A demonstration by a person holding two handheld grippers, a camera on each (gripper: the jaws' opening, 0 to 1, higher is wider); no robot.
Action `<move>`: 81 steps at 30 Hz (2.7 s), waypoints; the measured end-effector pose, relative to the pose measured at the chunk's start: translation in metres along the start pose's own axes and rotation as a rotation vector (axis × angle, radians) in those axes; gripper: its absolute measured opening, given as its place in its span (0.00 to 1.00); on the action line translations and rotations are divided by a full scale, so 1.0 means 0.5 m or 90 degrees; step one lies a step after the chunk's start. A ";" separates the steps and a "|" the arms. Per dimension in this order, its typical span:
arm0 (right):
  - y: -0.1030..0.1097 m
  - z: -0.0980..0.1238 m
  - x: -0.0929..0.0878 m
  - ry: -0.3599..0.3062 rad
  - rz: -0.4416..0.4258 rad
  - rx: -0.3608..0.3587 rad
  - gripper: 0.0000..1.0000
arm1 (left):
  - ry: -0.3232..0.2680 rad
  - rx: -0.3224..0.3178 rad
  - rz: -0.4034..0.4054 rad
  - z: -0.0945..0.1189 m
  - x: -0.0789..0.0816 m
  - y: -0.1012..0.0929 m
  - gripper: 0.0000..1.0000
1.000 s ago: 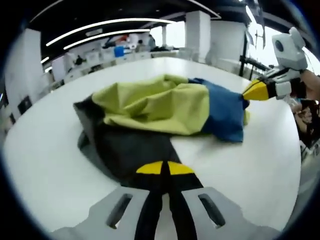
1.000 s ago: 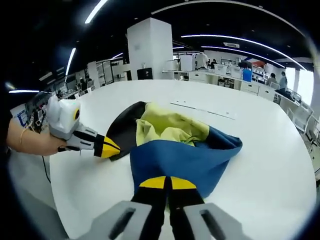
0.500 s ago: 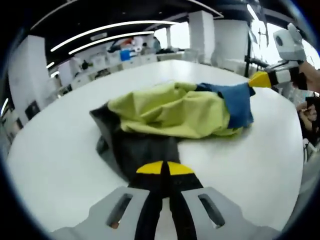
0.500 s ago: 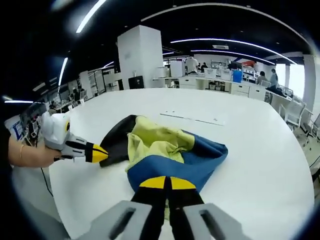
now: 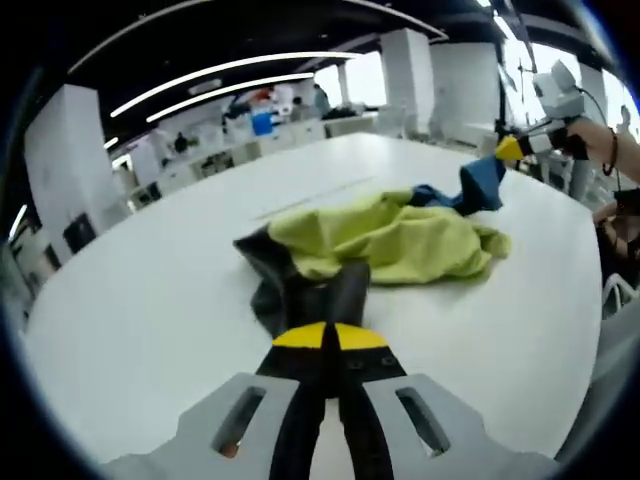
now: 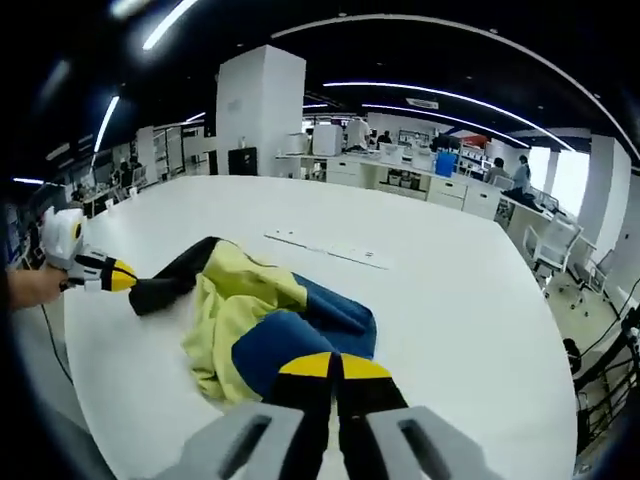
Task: Fold the garment on the visible template until the final outline fits inside the template.
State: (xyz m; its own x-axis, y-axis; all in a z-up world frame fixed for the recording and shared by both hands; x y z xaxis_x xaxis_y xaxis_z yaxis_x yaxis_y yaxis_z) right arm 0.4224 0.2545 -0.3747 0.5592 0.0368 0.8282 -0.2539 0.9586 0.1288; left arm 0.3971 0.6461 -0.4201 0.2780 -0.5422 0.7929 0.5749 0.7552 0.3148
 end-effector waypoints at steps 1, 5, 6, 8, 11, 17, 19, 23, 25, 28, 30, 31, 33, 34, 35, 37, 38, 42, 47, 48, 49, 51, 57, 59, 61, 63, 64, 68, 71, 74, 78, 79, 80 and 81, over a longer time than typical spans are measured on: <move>-0.007 0.001 0.002 -0.002 0.001 -0.005 0.00 | 0.002 0.005 0.004 0.003 -0.005 0.005 0.00; -0.045 0.005 0.003 0.006 0.008 -0.044 0.00 | 0.014 0.025 0.014 0.015 -0.022 0.024 0.00; -0.051 0.005 0.002 0.010 0.009 -0.050 0.00 | 0.016 0.028 0.016 0.017 -0.025 0.028 0.00; -0.069 0.004 0.000 0.020 0.018 -0.068 0.00 | 0.024 0.034 0.020 0.022 -0.034 0.036 0.00; -0.094 0.001 -0.001 0.034 0.028 -0.101 0.00 | 0.032 0.043 0.024 0.029 -0.040 0.048 0.00; -0.126 -0.012 0.000 0.052 0.059 -0.123 0.00 | 0.051 0.057 0.005 0.037 -0.056 0.074 0.00; -0.139 -0.018 -0.001 0.063 0.072 -0.135 0.00 | 0.061 0.057 -0.002 0.036 -0.064 0.082 0.00; -0.167 -0.033 -0.011 0.088 0.084 -0.152 0.00 | 0.078 0.057 -0.005 0.035 -0.079 0.094 0.00; -0.182 -0.040 -0.019 0.103 0.084 -0.161 0.00 | 0.088 0.056 -0.006 0.034 -0.088 0.101 0.00; -0.206 -0.047 -0.030 0.123 0.071 -0.176 0.00 | 0.100 0.059 -0.008 0.032 -0.097 0.110 0.00; -0.222 -0.050 -0.036 0.129 0.066 -0.183 0.00 | 0.106 0.062 -0.010 0.031 -0.102 0.117 0.00; -0.229 -0.050 -0.039 0.135 0.051 -0.189 0.00 | 0.111 0.064 -0.012 0.030 -0.106 0.122 0.00; -0.242 -0.051 -0.042 0.135 0.045 -0.195 0.00 | 0.117 0.067 -0.015 0.029 -0.109 0.128 0.00; -0.248 -0.052 -0.044 0.137 0.042 -0.198 0.00 | 0.120 0.069 -0.015 0.028 -0.112 0.133 0.00; -0.254 -0.053 -0.046 0.139 0.037 -0.204 0.00 | 0.122 0.071 -0.016 0.027 -0.113 0.137 0.00; -0.266 -0.055 -0.051 0.145 0.032 -0.212 0.00 | 0.127 0.074 -0.017 0.025 -0.116 0.142 0.00; -0.275 -0.055 -0.056 0.156 0.025 -0.222 0.00 | 0.129 0.078 -0.019 0.023 -0.118 0.146 0.00; -0.293 -0.050 -0.063 0.165 0.016 -0.235 0.00 | 0.142 0.087 -0.025 0.020 -0.125 0.154 0.00; -0.306 -0.046 -0.071 0.168 0.009 -0.246 0.00 | 0.154 0.093 -0.023 0.016 -0.136 0.168 0.00; -0.309 -0.046 -0.073 0.171 0.009 -0.247 0.00 | 0.155 0.094 -0.023 0.015 -0.138 0.170 0.00; -0.312 -0.045 -0.077 0.178 0.006 -0.251 0.00 | 0.160 0.096 -0.023 0.016 -0.137 0.169 0.00; -0.316 -0.042 -0.080 0.180 0.004 -0.255 0.00 | 0.163 0.100 -0.022 0.016 -0.139 0.174 0.00; -0.327 -0.036 -0.090 0.187 -0.014 -0.268 0.00 | 0.177 0.118 0.002 0.015 -0.153 0.196 0.00; -0.330 -0.034 -0.092 0.186 -0.016 -0.271 0.00 | 0.176 0.130 0.021 0.018 -0.157 0.205 0.00; -0.332 -0.032 -0.093 0.188 -0.020 -0.272 0.00 | 0.163 0.129 0.039 0.021 -0.155 0.209 0.00; -0.332 -0.030 -0.094 0.184 -0.032 -0.269 0.00 | 0.159 0.131 0.040 0.022 -0.154 0.209 0.00; -0.331 -0.030 -0.093 0.181 -0.034 -0.266 0.00 | 0.155 0.132 0.036 0.022 -0.153 0.209 0.00; -0.326 -0.028 -0.096 0.179 -0.035 -0.252 0.00 | 0.138 0.126 0.039 0.025 -0.145 0.201 0.00; -0.325 -0.020 -0.094 0.163 -0.052 -0.254 0.03 | 0.125 0.129 0.027 0.028 -0.139 0.196 0.00; -0.318 -0.012 -0.092 0.143 -0.083 -0.242 0.09 | 0.115 0.125 0.020 0.032 -0.134 0.191 0.03; -0.295 -0.002 -0.083 0.117 -0.093 -0.212 0.21 | 0.085 0.122 0.019 0.038 -0.117 0.182 0.19; -0.290 -0.001 -0.080 0.116 -0.089 -0.208 0.27 | 0.081 0.121 0.016 0.038 -0.115 0.181 0.23; -0.285 0.001 -0.077 0.111 -0.086 -0.202 0.31 | 0.072 0.118 0.009 0.039 -0.109 0.177 0.26; -0.279 0.003 -0.074 0.106 -0.087 -0.197 0.35 | 0.066 0.115 0.007 0.039 -0.105 0.175 0.31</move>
State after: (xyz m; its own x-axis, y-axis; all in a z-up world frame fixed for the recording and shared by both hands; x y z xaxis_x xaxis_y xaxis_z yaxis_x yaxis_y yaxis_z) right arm 0.4360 0.1190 -0.4226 0.6985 -0.0760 0.7115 0.0676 0.9969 0.0401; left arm 0.4176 0.7479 -0.4240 0.3667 -0.5611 0.7421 0.4260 0.8104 0.4022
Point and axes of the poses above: the point that each gripper's makers call its tool centre point, and the gripper's own axes: z roughly backward along the fingers, y roughly to its left, x roughly out of its top, the point moved 8 cm from there along z, roughly backward along the fingers, and after that the axes turned 13 degrees about -z, right-handed, at the moved point
